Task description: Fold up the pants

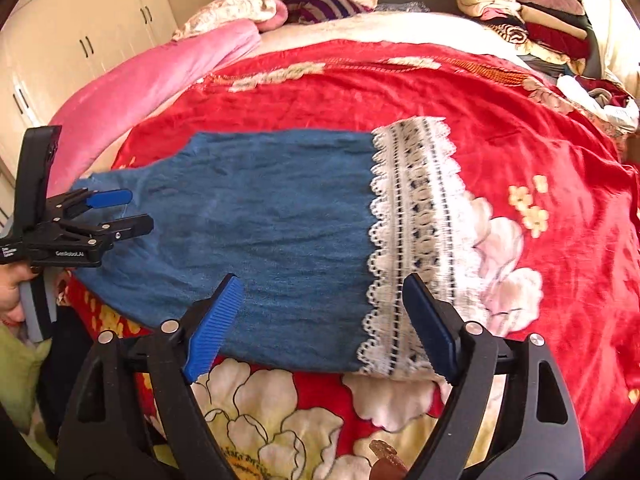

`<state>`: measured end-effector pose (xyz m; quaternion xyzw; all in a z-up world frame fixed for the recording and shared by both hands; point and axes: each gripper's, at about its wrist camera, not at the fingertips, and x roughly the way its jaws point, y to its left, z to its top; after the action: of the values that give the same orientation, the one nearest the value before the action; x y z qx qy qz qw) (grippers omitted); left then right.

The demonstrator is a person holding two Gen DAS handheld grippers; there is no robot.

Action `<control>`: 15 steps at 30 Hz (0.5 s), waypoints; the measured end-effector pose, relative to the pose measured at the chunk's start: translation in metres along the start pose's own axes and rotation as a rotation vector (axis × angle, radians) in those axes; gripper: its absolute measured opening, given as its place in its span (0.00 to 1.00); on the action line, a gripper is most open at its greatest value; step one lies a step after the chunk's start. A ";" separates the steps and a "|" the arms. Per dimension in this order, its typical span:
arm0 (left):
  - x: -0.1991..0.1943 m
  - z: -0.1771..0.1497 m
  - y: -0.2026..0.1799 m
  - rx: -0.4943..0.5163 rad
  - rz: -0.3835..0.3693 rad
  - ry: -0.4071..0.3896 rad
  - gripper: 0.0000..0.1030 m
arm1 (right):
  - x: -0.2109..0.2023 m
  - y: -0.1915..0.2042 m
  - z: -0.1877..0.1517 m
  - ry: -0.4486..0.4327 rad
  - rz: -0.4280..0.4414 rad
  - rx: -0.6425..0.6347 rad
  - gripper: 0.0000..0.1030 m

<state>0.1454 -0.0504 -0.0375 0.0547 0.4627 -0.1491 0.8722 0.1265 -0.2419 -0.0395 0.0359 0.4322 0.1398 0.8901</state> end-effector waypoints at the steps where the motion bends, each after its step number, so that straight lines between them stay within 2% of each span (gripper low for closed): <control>1: -0.002 0.001 -0.001 0.003 0.002 -0.002 0.88 | -0.004 -0.002 0.000 -0.008 -0.001 0.004 0.77; 6: -0.012 0.012 -0.007 0.016 0.007 -0.026 0.88 | -0.021 -0.014 0.000 -0.047 -0.017 0.026 0.79; 8: -0.015 0.017 -0.010 0.024 0.009 -0.030 0.93 | -0.028 -0.019 0.001 -0.066 -0.021 0.041 0.80; 15: -0.020 0.037 -0.028 0.066 -0.004 -0.049 0.93 | -0.043 -0.036 0.000 -0.101 -0.040 0.072 0.81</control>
<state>0.1554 -0.0813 0.0011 0.0787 0.4361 -0.1676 0.8806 0.1089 -0.2879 -0.0140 0.0663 0.3921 0.1045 0.9115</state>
